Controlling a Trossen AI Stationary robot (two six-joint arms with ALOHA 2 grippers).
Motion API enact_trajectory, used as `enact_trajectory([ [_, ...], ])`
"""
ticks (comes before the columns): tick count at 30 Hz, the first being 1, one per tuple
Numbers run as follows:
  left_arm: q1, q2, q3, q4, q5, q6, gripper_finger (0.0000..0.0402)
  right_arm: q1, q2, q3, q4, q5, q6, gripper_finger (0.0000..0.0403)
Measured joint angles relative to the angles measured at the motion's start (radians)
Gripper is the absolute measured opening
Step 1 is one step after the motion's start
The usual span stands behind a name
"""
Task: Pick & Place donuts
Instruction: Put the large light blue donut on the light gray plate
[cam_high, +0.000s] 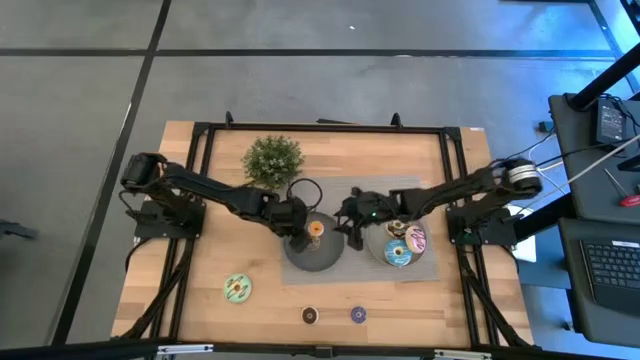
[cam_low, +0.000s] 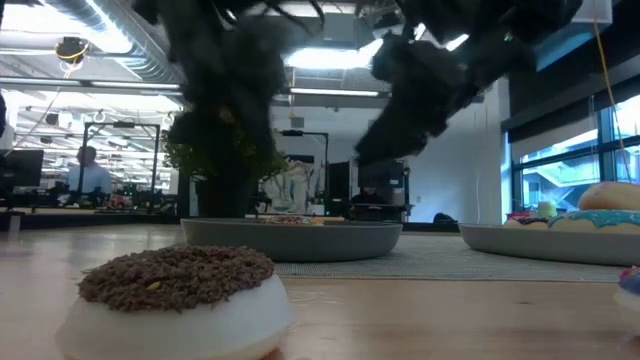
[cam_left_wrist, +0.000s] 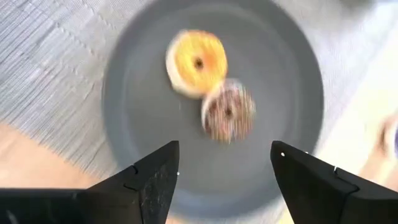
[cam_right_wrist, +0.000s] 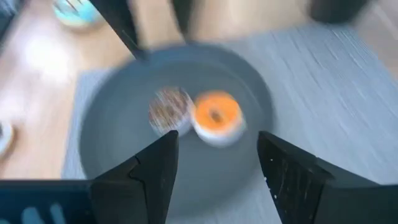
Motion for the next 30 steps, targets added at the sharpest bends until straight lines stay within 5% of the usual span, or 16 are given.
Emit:
enact_trajectory([
  [9,-0.133,-0.098,0.000,-0.175,0.080,0.050,0.0247,-0.064,-0.237,0.000,-0.362,0.001,-0.005,0.0220],
  [12,-0.165,-0.103,0.000,-0.312,0.183,-0.157,0.0247,-0.091,-0.290,0.000,-0.407,0.001,-0.005,0.0220],
  [19,-0.295,-0.101,-0.040,-0.405,0.204,-0.534,0.0247,-0.133,-0.335,0.000,-0.414,0.001,-0.006,0.0220],
  [30,-0.482,-0.074,-0.041,-0.402,0.273,-0.809,0.0247,-0.180,-0.327,0.000,-0.405,0.001,-0.056,0.0220],
])
